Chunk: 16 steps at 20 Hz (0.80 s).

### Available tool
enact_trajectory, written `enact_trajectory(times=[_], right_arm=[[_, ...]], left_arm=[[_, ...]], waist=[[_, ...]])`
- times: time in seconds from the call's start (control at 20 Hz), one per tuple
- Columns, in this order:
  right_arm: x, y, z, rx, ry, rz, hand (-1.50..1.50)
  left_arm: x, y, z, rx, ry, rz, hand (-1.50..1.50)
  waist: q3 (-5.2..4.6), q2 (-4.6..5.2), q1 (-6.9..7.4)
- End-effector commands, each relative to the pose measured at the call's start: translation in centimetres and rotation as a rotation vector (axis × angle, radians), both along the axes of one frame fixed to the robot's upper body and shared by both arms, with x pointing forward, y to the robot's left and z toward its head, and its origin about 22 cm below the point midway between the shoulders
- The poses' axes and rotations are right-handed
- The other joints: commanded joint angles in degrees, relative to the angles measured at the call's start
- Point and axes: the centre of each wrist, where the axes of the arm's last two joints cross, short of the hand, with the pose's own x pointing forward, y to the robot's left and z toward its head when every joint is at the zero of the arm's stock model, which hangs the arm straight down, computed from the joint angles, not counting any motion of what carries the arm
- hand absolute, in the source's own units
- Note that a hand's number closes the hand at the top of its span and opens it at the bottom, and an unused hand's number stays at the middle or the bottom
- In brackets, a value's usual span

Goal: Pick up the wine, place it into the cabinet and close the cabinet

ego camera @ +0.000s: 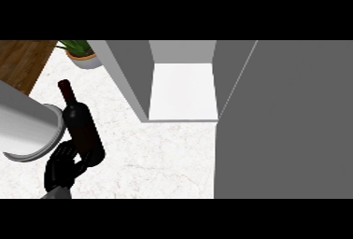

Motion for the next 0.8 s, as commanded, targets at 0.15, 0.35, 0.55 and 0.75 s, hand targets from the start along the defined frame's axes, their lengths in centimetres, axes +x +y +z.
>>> enact_trajectory(times=[0.15, 0.35, 0.55, 0.75], right_arm=[[-1.5, 0.5, -0.3, -0.009, 0.012, 0.004, -1.5], [-1.7, 0.4, -0.1, 0.004, 0.002, -0.026, -1.5], [-1.3, -0.9, -0.8, -0.02, 0.023, -0.037, -1.5], [-0.9, -0.6, -0.8, -0.012, 0.0, -0.013, -1.5]], left_arm=[[0.2, -0.8, -0.6, 0.015, 0.012, -0.014, 1.5], [-4.8, -2.6, -2.8, 0.026, -0.006, -0.24, 1.5], [-6.6, -5.6, -3.4, 0.032, -0.063, -0.307, 1.5], [-7.6, -5.2, -3.1, 0.032, -0.107, -0.311, 1.5]], waist=[[-0.58, 0.36, -0.42], [-0.48, 0.04, 0.27], [-0.39, -0.07, 0.61], [-0.44, 0.04, 0.58]])
